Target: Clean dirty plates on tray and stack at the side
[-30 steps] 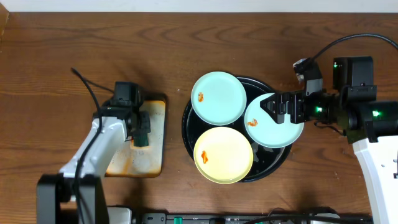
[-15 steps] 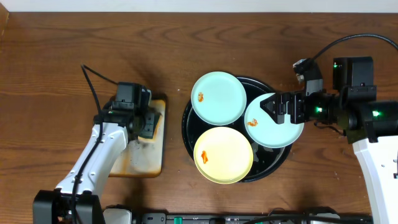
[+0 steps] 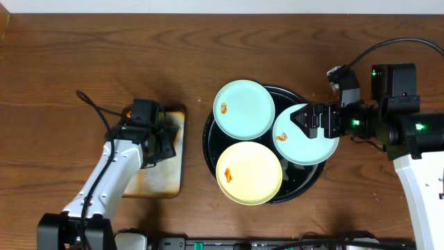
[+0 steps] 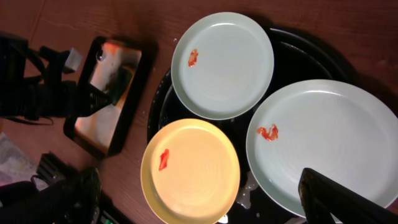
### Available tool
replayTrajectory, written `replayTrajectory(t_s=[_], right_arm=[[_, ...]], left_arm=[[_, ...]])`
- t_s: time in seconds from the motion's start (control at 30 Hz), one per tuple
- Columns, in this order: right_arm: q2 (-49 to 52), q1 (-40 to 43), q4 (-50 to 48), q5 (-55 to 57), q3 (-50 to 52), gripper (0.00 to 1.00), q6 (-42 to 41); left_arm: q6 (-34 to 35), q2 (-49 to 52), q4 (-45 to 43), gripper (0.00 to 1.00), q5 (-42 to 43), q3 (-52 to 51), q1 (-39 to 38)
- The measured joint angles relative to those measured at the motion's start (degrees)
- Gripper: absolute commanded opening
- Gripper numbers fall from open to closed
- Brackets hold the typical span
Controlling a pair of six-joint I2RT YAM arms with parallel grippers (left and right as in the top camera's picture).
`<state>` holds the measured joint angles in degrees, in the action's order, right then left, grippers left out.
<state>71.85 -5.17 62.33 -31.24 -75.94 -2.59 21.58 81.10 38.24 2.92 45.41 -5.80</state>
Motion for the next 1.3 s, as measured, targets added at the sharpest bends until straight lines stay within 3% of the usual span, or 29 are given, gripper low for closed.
replayTrajectory(t_s=[0.33, 0.5, 0.57, 0.7, 0.73, 1.0, 1.3], right_arm=[[0.0, 0.0, 0.1, 0.0, 0.0, 0.99, 0.0], [0.0, 0.0, 0.3, 0.0, 0.0, 0.99, 0.0], [0.0, 0.0, 0.4, 0.0, 0.0, 0.99, 0.0], [0.0, 0.0, 0.5, 0.0, 0.0, 0.99, 0.0], [0.0, 0.0, 0.5, 0.0, 0.0, 0.99, 0.0], [0.0, 0.0, 0.9, 0.0, 0.0, 0.99, 0.0], [0.0, 0.0, 0.9, 0.2, 0.0, 0.99, 0.0]], left_arm=[[7.8, 0.0, -3.7, 0.5, 1.0, -1.1, 0.0], [11.5, 0.0, -4.5, 0.56, 1.0, -3.2, 0.0], [13.1, 0.0, -6.8, 0.47, 1.0, -5.7, 0.0], [14.3, 0.0, -11.6, 0.1, 1.0, -7.2, 0.0], [14.6, 0.0, -12.1, 0.08, 1.0, -7.2, 0.0], [12.6, -1.0, -11.4, 0.07, 0.3, -7.2, 0.0], [0.8, -8.5, -4.8, 0.08, -2.9, -7.0, 0.0]])
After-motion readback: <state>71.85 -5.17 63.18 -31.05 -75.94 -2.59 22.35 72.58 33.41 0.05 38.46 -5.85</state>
